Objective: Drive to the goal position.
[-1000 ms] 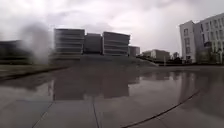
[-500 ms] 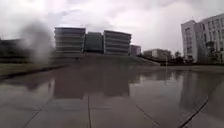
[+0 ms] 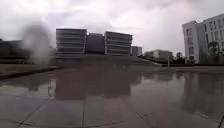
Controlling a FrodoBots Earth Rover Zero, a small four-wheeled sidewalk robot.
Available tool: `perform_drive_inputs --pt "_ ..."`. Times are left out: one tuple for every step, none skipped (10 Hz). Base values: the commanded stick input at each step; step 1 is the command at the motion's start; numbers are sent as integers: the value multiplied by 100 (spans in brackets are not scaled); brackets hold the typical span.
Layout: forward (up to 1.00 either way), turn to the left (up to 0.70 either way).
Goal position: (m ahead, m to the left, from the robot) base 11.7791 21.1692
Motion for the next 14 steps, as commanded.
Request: perform_drive_inputs --pt "70 0" --pt "70 0" --pt "70 0" --pt "70 0" --pt "70 0" --pt "70 0" --pt "70 0" --pt "70 0" --pt "70 0" --pt "70 0" --pt "70 0" --pt "70 0" --pt "70 0" --pt "70 0"
